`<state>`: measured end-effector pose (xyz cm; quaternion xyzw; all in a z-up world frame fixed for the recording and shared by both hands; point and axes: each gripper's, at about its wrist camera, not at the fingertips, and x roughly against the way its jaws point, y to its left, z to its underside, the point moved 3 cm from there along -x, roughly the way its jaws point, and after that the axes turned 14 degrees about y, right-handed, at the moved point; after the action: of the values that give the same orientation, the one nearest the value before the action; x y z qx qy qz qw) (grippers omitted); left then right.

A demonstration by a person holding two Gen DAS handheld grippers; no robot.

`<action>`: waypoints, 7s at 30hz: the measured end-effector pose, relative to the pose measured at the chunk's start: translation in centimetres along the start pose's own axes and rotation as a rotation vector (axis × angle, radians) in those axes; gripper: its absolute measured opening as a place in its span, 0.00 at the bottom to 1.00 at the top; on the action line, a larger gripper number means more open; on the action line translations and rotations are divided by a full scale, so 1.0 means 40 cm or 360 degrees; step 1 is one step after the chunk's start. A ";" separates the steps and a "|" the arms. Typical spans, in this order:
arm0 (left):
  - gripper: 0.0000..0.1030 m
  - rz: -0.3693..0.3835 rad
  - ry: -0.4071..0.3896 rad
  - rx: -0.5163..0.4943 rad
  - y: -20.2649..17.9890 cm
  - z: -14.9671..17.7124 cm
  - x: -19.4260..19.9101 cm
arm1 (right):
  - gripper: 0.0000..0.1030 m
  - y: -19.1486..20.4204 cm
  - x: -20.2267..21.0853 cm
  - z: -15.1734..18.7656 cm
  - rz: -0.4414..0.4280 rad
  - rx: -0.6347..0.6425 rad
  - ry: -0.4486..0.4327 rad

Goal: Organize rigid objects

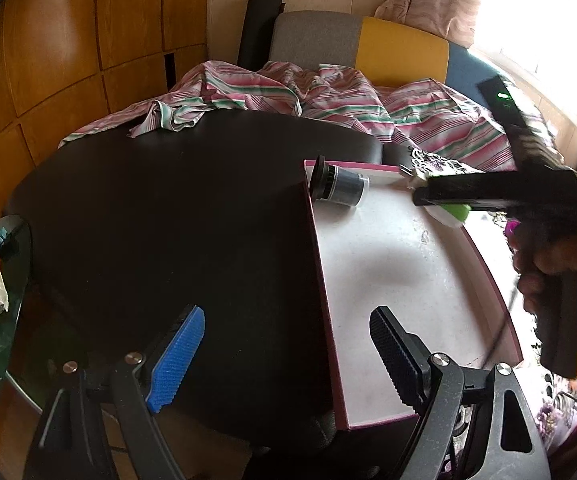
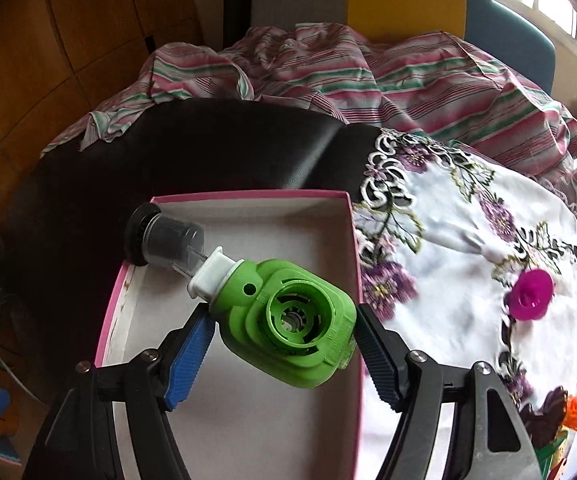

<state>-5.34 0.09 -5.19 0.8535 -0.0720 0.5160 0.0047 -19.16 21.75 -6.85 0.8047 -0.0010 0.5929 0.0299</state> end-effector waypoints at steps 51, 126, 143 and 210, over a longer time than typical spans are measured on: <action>0.83 0.0134 0.0025 -0.0289 -0.189 -0.004 0.023 | 0.71 -0.567 0.261 0.352 0.0086 -0.0661 -0.0267; 0.95 0.0387 0.0331 -0.0921 -0.993 -0.328 -0.379 | 0.74 -1.175 0.174 0.397 0.0257 -0.1434 -0.0209; 0.14 0.0550 0.0337 -0.0887 -0.948 -0.309 -0.338 | 0.74 -1.166 0.168 0.391 0.0246 -0.1398 -0.0219; 0.41 0.0322 -0.0016 -0.0521 -0.420 -0.125 0.012 | 0.74 -1.140 0.154 0.393 0.0331 -0.1277 -0.0198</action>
<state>-7.38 17.07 -1.32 0.8323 -0.2406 0.4909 0.0913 -0.64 66.70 -7.76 0.7591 -0.3149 0.4955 0.2810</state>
